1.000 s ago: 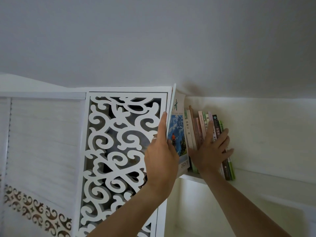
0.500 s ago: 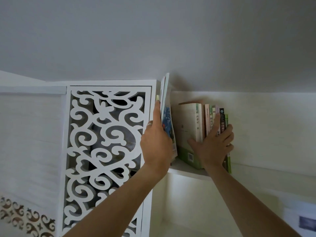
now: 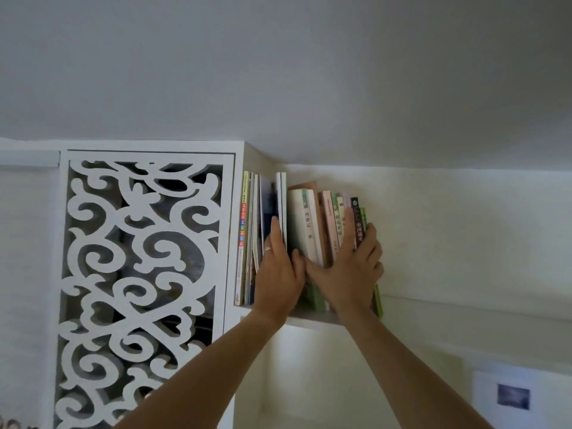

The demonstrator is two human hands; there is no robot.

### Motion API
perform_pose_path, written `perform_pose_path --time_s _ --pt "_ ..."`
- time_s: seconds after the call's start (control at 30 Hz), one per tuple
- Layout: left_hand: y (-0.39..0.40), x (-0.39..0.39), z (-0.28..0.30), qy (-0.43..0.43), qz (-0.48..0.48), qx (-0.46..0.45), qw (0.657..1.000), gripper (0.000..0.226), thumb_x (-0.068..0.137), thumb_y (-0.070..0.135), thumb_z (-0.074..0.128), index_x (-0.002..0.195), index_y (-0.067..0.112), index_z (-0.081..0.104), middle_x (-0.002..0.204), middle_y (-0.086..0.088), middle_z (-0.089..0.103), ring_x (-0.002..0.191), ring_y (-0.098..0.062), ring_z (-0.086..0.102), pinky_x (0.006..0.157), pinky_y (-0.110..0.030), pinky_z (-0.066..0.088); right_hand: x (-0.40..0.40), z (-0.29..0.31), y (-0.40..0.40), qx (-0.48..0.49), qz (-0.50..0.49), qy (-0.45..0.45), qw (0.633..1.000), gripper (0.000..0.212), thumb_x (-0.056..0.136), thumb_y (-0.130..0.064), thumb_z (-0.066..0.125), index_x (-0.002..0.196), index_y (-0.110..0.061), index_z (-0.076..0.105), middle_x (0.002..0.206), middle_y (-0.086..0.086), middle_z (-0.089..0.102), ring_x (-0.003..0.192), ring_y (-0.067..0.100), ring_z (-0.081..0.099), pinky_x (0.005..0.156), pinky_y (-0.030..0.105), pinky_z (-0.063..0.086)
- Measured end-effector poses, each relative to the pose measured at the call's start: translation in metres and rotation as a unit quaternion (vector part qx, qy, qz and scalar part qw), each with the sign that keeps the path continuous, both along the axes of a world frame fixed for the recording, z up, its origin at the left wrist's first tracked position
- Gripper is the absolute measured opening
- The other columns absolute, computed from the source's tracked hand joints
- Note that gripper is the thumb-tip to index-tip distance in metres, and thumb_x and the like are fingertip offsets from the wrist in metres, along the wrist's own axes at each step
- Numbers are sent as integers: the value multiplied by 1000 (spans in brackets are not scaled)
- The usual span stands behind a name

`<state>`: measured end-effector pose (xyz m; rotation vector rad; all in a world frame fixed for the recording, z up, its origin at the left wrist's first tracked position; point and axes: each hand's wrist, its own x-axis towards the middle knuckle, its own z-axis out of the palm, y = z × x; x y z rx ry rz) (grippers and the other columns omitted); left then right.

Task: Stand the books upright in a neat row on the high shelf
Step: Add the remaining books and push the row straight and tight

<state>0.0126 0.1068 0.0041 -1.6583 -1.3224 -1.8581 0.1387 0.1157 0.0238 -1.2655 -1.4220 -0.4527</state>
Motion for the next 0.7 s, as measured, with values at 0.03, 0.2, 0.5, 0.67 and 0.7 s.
perform_pose_path --time_s 0.03,0.2,0.5,0.67,0.7 --pt "5 0 -2 15 -18 9 1000 68 108 29 42 164 21 4 140 -7 52 113 3 52 95 -8 44 0 -1 1 5 2 -7 1000 126 63 -99 42 162 -33 2 160 20 21 138 41 33 103 57 41" --pt "21 -6 -1 83 59 86 991 68 108 31 40 163 6 9 172 -12 2 158 -10 1 128 -26 6 5 -2 8 29 4 -36 999 120 69 -96 42 163 -28 7 157 21 26 135 40 38 102 57 44" --pt "32 -16 -1 183 97 98 973 87 102 54 36 157 -10 14 169 -23 5 159 -33 8 129 -48 16 30 -3 9 5 129 -81 988 119 78 -72 67 160 -35 -12 165 10 8 147 37 22 110 61 33" --pt "29 -21 -9 180 154 134 962 75 105 43 44 156 -8 24 167 -22 17 157 -34 16 125 -55 23 62 -15 9 -115 262 35 958 127 72 -56 84 161 -33 -5 162 5 26 142 27 40 109 50 44" --pt "29 -23 -10 186 178 127 958 72 106 42 42 157 -7 25 167 -21 17 157 -34 15 124 -57 24 64 -17 7 -163 278 53 945 125 70 -59 84 160 -33 2 157 4 40 132 24 51 105 45 48"
